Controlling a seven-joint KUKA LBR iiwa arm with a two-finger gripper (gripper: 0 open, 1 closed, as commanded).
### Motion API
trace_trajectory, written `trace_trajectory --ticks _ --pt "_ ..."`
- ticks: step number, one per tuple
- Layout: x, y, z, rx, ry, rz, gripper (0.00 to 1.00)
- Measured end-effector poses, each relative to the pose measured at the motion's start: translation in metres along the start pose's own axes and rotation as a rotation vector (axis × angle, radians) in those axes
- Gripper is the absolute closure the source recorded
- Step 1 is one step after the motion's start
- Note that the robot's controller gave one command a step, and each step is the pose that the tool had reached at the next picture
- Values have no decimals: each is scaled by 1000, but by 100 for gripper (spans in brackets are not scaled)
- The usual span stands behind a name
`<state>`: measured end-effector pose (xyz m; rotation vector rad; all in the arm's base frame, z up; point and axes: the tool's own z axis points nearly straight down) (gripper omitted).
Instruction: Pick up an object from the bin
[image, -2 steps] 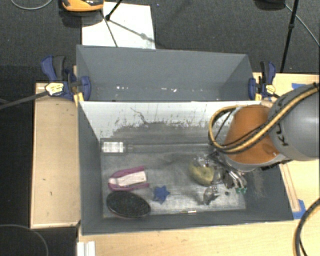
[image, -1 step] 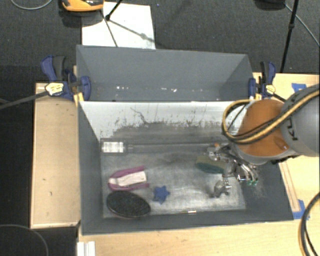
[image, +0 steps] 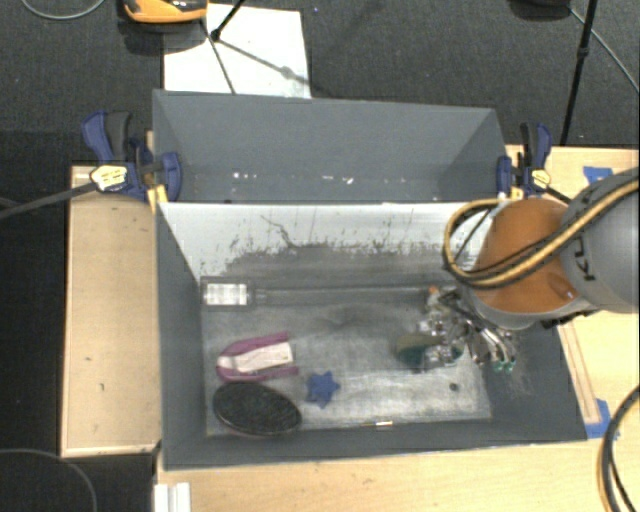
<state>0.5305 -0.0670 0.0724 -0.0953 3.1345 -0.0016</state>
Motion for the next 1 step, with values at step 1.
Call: trace_trajectory --ticks 1 --pt "-8 -31 -148 2 -6 -67 100"
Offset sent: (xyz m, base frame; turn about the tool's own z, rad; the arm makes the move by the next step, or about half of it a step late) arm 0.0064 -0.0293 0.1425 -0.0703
